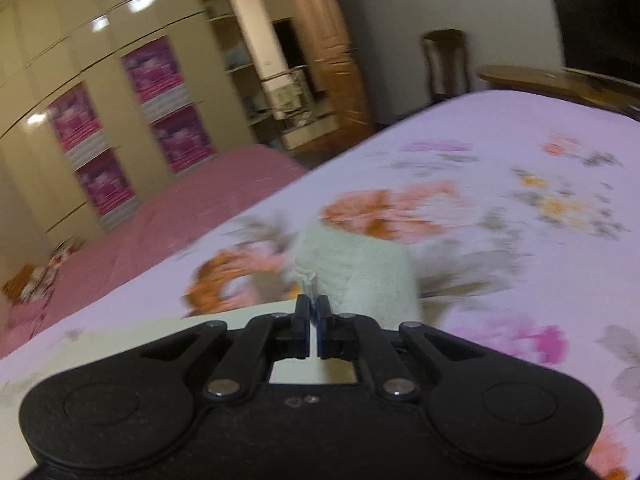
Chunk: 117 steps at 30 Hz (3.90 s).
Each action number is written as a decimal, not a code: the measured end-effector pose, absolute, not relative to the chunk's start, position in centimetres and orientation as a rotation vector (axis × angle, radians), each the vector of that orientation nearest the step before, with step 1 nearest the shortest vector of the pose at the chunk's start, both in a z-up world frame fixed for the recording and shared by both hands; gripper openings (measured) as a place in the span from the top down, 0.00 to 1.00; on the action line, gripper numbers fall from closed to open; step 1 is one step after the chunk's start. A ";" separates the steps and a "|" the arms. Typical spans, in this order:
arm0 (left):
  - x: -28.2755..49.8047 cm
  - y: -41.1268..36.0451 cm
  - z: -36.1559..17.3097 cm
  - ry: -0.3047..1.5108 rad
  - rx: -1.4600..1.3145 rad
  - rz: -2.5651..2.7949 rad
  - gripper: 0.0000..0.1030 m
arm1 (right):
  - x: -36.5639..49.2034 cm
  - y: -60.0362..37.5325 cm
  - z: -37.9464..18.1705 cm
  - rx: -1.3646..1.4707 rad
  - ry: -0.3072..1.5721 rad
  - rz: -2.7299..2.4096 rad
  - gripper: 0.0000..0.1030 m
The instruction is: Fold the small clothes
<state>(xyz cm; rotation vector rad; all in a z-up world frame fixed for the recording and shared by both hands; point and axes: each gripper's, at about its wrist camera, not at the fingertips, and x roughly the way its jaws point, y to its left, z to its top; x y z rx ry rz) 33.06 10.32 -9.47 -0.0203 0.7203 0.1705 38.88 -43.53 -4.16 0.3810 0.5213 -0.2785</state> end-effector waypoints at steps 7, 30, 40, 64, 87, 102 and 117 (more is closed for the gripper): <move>31.8 11.7 -9.7 0.722 -0.091 0.167 0.00 | 41.3 -35.2 -3.9 0.321 0.548 -0.104 0.97; 33.3 12.6 -8.2 0.697 -0.220 0.075 0.01 | 39.9 -14.6 -5.2 0.087 0.646 0.319 0.85; 45.6 0.5 -10.4 0.802 -0.382 -0.293 0.46 | 37.7 -24.9 -4.5 0.211 0.630 0.102 0.85; 51.6 2.7 -10.4 0.653 -0.491 -0.188 0.98 | 37.8 -28.7 -6.6 0.431 0.648 0.044 0.65; 47.8 12.3 -13.2 0.643 -0.528 -0.094 0.98 | 38.0 -30.8 -7.4 0.797 0.611 0.056 0.54; 47.0 13.6 -14.0 0.661 -0.511 -0.070 0.98 | 41.3 -32.5 -9.8 0.840 0.682 0.010 0.62; 46.5 13.8 -16.0 0.730 -0.539 -0.021 0.98 | 40.9 -31.6 -9.9 0.705 0.712 -0.008 0.88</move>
